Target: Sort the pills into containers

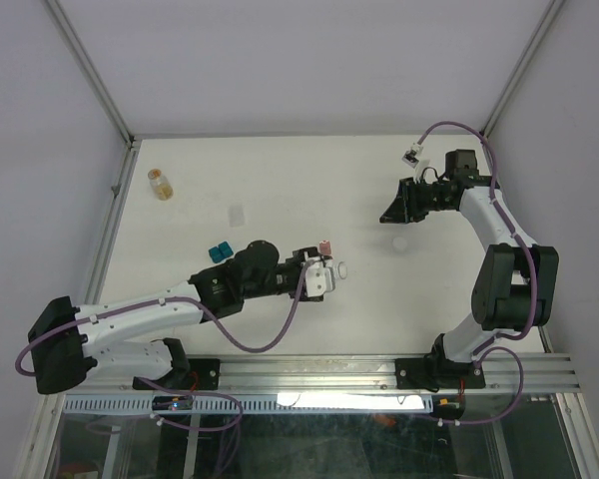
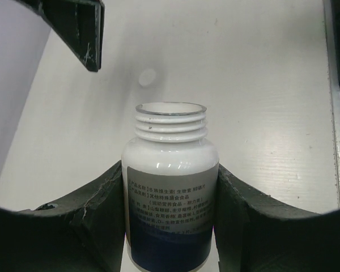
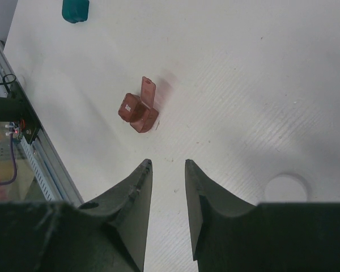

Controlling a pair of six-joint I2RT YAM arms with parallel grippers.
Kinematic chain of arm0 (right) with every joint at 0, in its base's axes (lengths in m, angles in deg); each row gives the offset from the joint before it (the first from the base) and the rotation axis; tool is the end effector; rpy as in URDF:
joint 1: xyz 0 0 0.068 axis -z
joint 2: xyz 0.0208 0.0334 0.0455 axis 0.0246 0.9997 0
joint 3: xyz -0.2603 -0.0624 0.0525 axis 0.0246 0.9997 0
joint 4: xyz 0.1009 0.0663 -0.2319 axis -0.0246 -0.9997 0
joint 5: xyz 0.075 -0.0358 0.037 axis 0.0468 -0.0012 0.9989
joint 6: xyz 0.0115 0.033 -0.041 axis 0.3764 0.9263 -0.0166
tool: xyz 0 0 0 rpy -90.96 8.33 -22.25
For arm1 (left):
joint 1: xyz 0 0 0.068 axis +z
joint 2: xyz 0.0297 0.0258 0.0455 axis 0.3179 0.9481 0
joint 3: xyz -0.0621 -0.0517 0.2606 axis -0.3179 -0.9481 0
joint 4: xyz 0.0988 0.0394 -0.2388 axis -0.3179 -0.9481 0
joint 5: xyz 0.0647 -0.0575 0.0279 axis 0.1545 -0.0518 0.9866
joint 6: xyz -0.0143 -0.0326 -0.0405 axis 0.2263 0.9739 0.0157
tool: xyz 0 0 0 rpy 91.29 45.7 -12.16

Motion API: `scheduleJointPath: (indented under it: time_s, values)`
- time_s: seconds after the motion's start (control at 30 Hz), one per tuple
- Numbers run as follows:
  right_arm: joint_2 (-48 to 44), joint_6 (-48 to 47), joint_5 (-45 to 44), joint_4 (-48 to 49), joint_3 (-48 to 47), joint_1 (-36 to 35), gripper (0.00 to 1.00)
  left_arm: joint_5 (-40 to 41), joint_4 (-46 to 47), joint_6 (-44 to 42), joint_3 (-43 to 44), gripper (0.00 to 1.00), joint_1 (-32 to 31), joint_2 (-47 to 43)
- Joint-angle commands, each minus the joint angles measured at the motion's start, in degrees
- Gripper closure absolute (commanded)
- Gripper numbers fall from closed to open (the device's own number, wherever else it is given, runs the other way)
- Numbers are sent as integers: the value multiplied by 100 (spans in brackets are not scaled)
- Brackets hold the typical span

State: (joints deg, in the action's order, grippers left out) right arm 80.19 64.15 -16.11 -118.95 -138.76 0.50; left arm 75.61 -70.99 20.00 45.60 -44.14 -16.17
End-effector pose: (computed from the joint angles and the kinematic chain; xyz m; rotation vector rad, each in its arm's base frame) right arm 0.3213 0.0177 0.2561 -0.6408 2.2505 1.0354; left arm 0.1139 -0.2326 0.2757 1.5004 1.2004 -0.4897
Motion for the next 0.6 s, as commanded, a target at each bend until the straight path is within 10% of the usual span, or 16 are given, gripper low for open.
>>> scheduleJointPath:
  time_s: [0.0, 0.57]
  values:
    - [-311, 9, 63, 52, -108, 46, 67, 179, -1166, 879, 485, 100, 275, 296]
    - [-266, -76, 150, 16, -122, 45, 67, 154, -3282, 881, 2263, 100, 1380, 2606]
